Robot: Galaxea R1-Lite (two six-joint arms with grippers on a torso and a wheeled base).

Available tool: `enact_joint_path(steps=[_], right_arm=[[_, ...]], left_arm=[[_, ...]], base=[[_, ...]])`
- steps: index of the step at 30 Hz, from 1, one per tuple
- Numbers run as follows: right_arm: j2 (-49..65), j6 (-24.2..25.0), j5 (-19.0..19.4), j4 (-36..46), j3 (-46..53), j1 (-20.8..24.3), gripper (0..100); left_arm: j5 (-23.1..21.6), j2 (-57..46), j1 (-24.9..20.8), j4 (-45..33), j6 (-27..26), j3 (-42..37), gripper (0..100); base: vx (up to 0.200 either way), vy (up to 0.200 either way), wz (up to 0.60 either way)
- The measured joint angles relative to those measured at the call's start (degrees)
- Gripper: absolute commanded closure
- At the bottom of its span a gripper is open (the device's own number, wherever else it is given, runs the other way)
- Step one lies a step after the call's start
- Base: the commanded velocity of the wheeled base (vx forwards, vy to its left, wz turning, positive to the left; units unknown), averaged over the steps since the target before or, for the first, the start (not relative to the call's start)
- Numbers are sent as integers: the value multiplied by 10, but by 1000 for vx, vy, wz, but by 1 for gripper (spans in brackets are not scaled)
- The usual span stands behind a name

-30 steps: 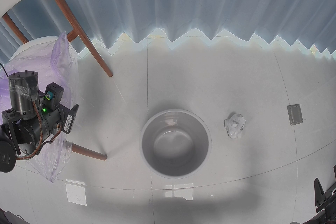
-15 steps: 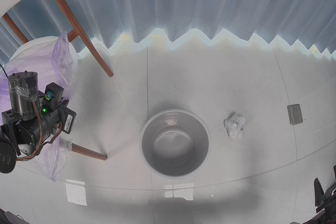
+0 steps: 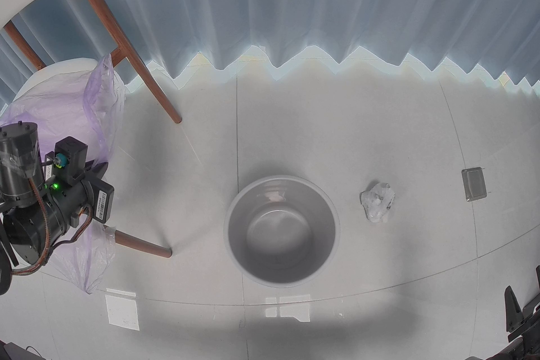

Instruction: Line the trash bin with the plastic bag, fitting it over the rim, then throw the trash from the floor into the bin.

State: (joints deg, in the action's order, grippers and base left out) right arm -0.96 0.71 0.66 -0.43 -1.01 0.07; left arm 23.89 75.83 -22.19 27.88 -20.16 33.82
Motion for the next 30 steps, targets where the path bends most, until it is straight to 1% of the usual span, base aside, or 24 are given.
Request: enact_joint_path(steps=[7, 17, 20, 30], right_arm=[[0, 0, 0, 0, 0, 0, 0], [0, 1, 0, 0, 0, 0, 0], [0, 1, 0, 0, 0, 0, 0], [0, 2, 0, 0, 0, 0, 0]], left_arm=[[-1, -42, -12, -1, 25, -23, 100], [-2, -94, -47, -1, 104, -30, 100], [-19, -106, -51, -1, 117, -28, 100], [-116, -132, -47, -2, 132, -24, 100]], base=[[0, 0, 0], [0, 0, 0], [0, 0, 0], [0, 0, 0]])
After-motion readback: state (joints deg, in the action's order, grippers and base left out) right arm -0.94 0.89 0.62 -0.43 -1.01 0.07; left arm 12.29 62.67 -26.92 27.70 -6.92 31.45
